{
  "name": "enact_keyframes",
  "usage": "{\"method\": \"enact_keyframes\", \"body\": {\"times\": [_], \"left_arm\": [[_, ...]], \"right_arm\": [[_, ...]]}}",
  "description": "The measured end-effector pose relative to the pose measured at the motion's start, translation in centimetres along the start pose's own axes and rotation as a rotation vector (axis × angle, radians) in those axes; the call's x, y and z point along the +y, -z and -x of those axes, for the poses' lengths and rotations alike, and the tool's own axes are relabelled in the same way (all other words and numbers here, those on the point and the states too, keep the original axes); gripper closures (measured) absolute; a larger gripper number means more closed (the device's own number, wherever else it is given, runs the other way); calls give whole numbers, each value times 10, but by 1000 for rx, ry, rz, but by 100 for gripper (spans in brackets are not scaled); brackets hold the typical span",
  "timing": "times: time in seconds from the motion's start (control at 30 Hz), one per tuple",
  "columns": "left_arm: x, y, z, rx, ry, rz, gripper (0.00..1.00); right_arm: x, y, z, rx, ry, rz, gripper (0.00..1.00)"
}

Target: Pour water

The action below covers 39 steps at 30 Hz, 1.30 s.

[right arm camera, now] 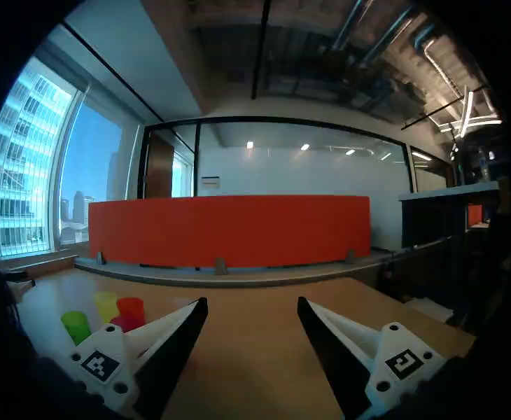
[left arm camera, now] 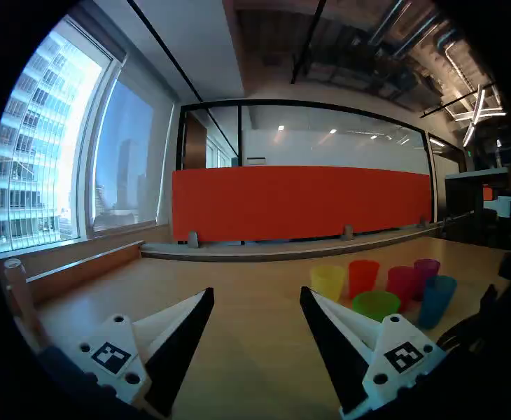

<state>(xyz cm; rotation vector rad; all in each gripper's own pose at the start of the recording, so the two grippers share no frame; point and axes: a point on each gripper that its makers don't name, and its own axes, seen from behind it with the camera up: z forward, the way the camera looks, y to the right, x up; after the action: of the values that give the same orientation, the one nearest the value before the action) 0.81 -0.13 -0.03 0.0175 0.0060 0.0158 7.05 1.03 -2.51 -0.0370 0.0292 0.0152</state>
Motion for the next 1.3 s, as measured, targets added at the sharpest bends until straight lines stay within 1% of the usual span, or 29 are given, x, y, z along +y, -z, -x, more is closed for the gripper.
{"method": "enact_keyframes", "body": {"times": [0.1, 0.3, 0.6, 0.9, 1.3], "left_arm": [[1, 0, 3, 0, 2, 5, 9], [-2, -1, 8, -8, 9, 1, 9], [-1, -1, 7, -4, 17, 9, 9], [0, -1, 7, -5, 16, 15, 9], [0, -1, 8, -7, 17, 13, 9]], "right_arm": [[-1, 0, 0, -1, -1, 0, 1], [-3, -2, -1, -4, -4, -4, 1], [-1, -1, -2, -5, -3, 3, 1], [0, 1, -1, -5, -4, 5, 1], [6, 4, 1, -1, -6, 6, 1]]}}
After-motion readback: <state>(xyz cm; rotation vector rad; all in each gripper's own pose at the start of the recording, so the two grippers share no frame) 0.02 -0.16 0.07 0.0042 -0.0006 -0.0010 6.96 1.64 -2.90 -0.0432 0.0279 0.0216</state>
